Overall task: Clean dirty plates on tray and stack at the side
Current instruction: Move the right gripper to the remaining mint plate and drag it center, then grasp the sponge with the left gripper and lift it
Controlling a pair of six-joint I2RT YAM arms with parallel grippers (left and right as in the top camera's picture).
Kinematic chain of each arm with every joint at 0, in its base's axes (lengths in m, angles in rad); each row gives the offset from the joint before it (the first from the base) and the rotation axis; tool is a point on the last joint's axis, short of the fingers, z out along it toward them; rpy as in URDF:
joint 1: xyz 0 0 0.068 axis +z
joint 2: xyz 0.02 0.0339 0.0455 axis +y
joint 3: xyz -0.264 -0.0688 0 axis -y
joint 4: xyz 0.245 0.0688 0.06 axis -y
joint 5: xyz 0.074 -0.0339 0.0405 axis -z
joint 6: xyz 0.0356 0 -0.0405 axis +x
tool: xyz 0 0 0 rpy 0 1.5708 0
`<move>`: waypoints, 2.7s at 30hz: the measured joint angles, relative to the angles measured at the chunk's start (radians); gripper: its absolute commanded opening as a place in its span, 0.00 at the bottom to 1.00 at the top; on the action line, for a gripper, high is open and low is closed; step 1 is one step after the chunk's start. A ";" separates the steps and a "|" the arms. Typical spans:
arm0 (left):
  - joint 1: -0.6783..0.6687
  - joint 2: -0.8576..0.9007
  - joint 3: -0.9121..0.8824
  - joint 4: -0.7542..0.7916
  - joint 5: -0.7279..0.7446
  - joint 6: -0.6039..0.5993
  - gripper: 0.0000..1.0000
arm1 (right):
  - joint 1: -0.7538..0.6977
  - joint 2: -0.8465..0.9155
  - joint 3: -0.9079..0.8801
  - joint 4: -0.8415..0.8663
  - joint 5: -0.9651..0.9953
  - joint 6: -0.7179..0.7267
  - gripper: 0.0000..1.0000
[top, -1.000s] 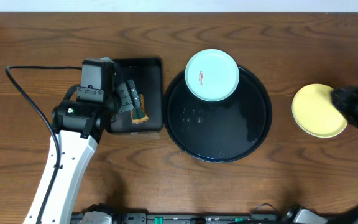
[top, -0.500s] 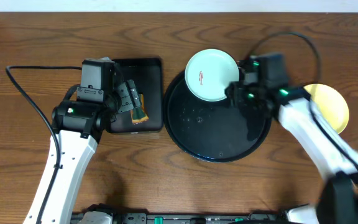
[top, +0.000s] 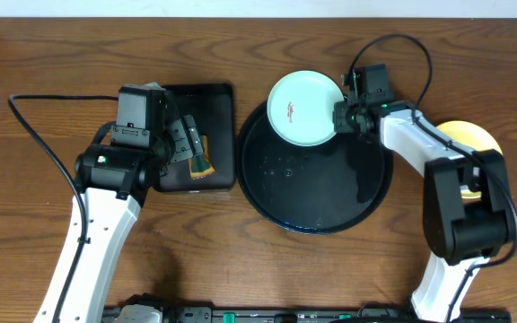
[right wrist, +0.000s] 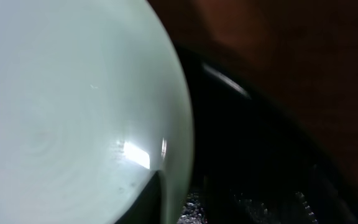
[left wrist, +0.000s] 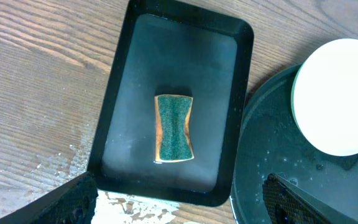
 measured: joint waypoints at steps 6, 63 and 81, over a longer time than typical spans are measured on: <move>0.000 0.000 0.000 0.000 0.000 0.000 0.86 | 0.001 -0.013 0.017 -0.077 -0.007 0.009 0.01; 0.000 0.642 0.000 0.293 0.008 -0.016 0.24 | -0.010 -0.581 -0.090 -0.571 -0.150 -0.047 0.35; 0.000 0.597 0.002 0.127 -0.012 0.007 0.47 | -0.010 -0.581 -0.090 -0.606 -0.152 -0.047 0.34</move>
